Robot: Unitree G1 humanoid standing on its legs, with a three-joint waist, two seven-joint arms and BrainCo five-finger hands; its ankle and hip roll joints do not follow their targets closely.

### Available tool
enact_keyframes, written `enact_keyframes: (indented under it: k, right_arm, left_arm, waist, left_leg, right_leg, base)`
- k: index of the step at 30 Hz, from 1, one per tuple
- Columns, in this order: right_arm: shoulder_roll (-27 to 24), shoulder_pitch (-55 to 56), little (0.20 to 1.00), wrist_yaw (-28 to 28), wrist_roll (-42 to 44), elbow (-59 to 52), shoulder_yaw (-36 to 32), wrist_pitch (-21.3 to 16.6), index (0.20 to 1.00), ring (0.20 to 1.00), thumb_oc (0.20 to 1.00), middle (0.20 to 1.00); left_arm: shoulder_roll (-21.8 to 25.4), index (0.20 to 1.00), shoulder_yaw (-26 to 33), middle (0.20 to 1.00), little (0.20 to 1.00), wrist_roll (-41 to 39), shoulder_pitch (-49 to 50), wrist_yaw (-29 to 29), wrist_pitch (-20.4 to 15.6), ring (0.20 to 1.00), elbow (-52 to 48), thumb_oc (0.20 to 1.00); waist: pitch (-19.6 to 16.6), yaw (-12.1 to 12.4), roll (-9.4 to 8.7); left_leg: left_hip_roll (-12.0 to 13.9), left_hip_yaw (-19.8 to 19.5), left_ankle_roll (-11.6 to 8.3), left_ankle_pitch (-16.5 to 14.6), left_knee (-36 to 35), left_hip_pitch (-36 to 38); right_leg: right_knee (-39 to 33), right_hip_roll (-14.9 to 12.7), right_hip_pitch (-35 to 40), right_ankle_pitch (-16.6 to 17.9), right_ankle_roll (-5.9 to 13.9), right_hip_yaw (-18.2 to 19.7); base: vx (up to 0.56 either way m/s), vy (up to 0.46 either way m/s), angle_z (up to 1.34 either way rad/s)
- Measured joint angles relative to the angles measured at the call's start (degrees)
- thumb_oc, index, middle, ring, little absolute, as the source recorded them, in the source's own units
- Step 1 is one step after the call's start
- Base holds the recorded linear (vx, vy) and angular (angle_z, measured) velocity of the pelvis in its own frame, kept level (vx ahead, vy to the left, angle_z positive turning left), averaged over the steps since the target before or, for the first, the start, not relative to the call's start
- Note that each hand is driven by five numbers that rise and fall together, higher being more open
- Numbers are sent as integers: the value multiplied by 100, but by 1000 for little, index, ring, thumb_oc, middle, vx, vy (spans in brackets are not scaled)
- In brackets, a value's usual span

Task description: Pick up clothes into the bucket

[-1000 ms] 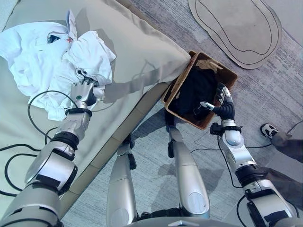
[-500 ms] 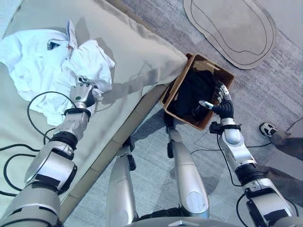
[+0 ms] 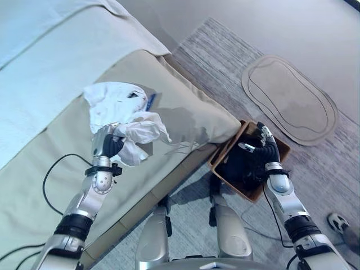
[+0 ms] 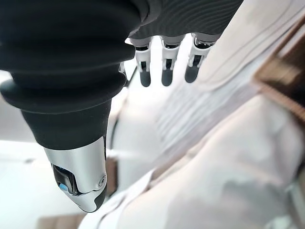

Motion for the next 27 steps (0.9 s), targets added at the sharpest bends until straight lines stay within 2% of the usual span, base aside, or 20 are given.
enact_keyframes:
  k: [3,6,8,11,14,23,27]
  right_arm:
    - [12,-88,1000,196,3,-61,127,25,1000,1000,1000,1000]
    - [-26,-143,1000,352,4,-135,368,59,1000,1000,1000,1000]
    - [-145,-191,1000,567,-36,-348,642,159,1000,1000,1000,1000]
    - [-297,-454,1000,797,-320,-522,1045,176,1000,1000,1000,1000]
    - [-242,-743,1000,855,-489,-562,1288,224,1000,1000,1000,1000]
    - [220,-1372,1000,1142,-671,-744,2106,296,1000,1000,1000,1000]
    - [399,-1399,1000,1359,-386,-713,2416,320,1000,1000,1000,1000]
  left_arm:
    - [2,200,139,200,200,-349,-4,-161,-141,200,-746,200]
    - [7,200,146,200,200,-644,-104,-332,-238,200,-1036,200]
    - [-28,200,118,200,200,-1130,-279,-620,-333,200,-1353,200]
    - [-59,200,-374,200,200,-2076,-836,-1101,-468,200,-1549,200]
    - [-72,200,-739,200,200,-2517,-1204,-1448,-510,200,-1564,200]
    - [-238,200,-1418,200,200,-2732,-1511,-1990,-505,200,-2002,200]
    - [-352,200,-1535,200,200,-2734,-1512,-2090,-485,200,-2016,200]
  waist:
    - [-208,47,11]
    - [-446,43,4]
    - [-572,40,6]
    - [-742,41,4]
    - [-836,22,4]
    - [-953,41,9]
    - [-1023,44,11]
  left_leg:
    - [-4,-7,-27,85,-221,261]
    - [0,64,-28,87,-314,321]
    - [2,73,-26,94,-345,464]
    - [9,71,-26,93,-385,638]
    - [17,69,-25,90,-405,724]
    - [87,81,-16,97,-486,952]
    - [95,84,-16,97,-489,986]
  right_leg:
    - [-141,17,237,78,6,-45]
    - [-142,21,237,65,15,-44]
    - [-141,18,351,60,21,-46]
    - [-142,27,518,22,49,-60]
    - [-143,34,591,-8,52,-55]
    - [-143,114,772,-24,25,-30]
    - [-143,119,802,-24,24,-41]
  base:
    - [17,-6,2]
    - [26,-11,-6]
    - [48,-28,-5]
    - [47,-26,2]
    - [43,-20,-1]
    - [38,-15,-1]
    - [18,-9,0]
